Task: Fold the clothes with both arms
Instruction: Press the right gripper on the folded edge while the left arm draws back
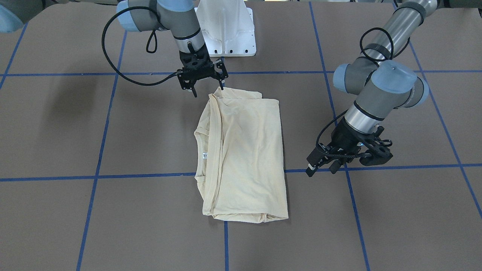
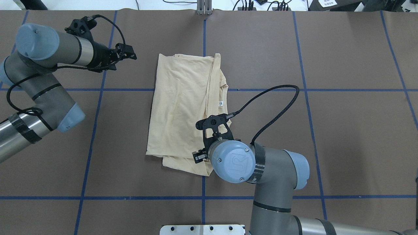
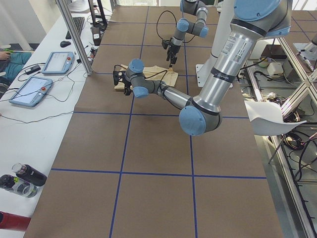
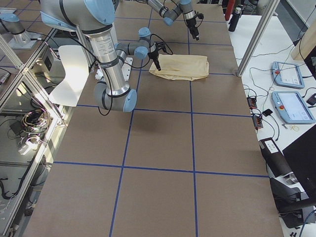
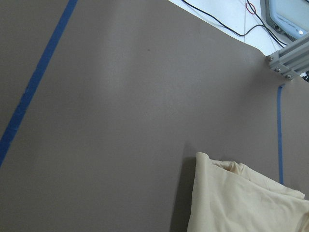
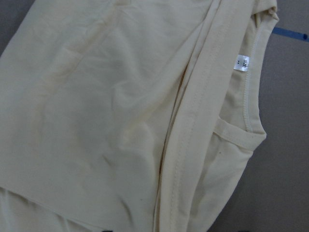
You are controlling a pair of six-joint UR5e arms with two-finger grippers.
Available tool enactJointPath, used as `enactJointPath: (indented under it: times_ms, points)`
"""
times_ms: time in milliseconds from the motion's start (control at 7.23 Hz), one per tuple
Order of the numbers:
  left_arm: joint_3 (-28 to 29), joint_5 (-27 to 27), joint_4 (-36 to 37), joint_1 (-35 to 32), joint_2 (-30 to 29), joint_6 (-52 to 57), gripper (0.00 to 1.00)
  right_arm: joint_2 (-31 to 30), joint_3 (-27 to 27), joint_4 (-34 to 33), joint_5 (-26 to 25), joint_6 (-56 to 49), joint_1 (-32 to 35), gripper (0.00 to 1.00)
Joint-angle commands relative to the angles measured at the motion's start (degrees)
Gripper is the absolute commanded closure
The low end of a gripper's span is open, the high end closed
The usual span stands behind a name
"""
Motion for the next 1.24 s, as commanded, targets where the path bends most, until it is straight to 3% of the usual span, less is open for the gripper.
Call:
enactJointPath:
  times_ms: [0,277,415,691,1106]
  points:
    - [0.24,-0.1,-0.12,0.04,0.29,0.01,0.0,2.28,-3.67,-1.16,-1.85,-2.47,-0.6,0.25]
    - [0.24,-0.18,-0.12,0.04,0.2,-0.08,0.0,2.72,-5.78,-1.25,-2.21,-6.25,-0.78,0.37]
    - [0.24,-0.18,-0.12,0.04,0.2,-0.08,0.0,2.89,-6.05,-1.25,-2.21,-6.61,-0.78,0.48]
    - [0.51,-0.1,-0.21,0.13,0.29,-0.08,0.0,2.98,-6.32,-1.25,-2.21,-6.61,-0.78,0.83]
    - [0.51,-0.18,-0.21,0.22,0.29,-0.08,0.0,2.72,-6.06,-1.78,-2.12,-6.61,-0.78,0.95]
